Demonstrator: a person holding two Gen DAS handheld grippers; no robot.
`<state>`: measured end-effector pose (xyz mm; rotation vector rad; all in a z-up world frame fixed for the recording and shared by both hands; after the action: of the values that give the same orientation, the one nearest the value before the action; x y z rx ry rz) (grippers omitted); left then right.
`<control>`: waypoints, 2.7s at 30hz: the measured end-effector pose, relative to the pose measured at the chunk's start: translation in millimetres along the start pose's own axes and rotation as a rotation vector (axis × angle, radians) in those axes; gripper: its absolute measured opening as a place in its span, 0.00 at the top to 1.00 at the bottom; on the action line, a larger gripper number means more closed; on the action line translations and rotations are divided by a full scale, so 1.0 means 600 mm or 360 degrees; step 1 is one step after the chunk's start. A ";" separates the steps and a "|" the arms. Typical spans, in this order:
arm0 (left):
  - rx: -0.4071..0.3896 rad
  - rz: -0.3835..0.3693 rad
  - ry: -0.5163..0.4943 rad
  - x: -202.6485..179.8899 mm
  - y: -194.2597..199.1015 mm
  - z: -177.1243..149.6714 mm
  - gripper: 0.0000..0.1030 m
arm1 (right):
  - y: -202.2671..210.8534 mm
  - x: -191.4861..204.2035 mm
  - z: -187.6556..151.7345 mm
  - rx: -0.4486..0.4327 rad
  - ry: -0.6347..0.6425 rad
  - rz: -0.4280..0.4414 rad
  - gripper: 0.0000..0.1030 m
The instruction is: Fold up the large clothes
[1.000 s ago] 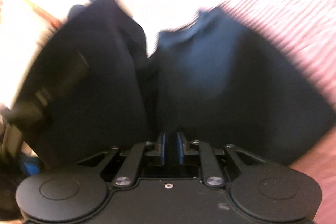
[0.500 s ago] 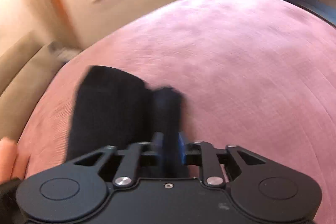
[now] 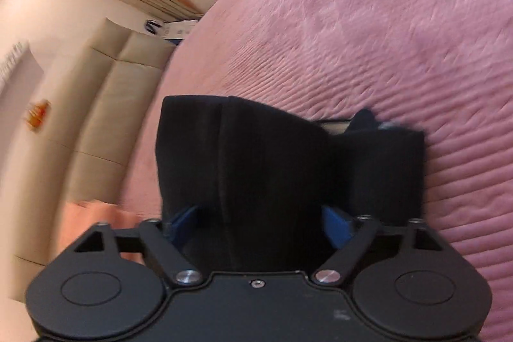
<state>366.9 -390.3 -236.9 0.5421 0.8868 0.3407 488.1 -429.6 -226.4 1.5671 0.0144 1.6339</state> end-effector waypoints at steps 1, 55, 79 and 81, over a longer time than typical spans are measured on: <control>-0.0001 0.0000 0.0000 0.002 0.016 -0.002 0.93 | -0.004 0.000 0.003 -0.0025 0.0004 -0.0005 0.07; 0.0059 0.0352 -0.0134 0.104 0.168 -0.021 0.85 | -0.022 0.102 -0.026 -0.0356 0.1012 -0.1282 0.94; 0.0093 0.0404 -0.0231 0.107 0.099 0.089 0.78 | 0.057 0.030 -0.340 -0.0047 0.0631 -0.1298 0.92; 0.0098 0.0422 -0.0253 0.111 0.105 0.060 0.79 | 0.084 0.023 -0.356 -0.0045 0.0596 -0.1202 0.94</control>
<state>431.6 -317.0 -224.2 0.7360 0.6744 0.5046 286.8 -341.7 -233.6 1.0174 0.6933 1.2668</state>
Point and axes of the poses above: each gripper's, at about its wrist camera, not at the fingertips, and y roughly against the way its jaws point, x to its left, z to its top, the point moved 9 cm from there along -y, roughly the way its jaws point, and after that the axes turned 3 degrees about x, right-handed, at the moved point
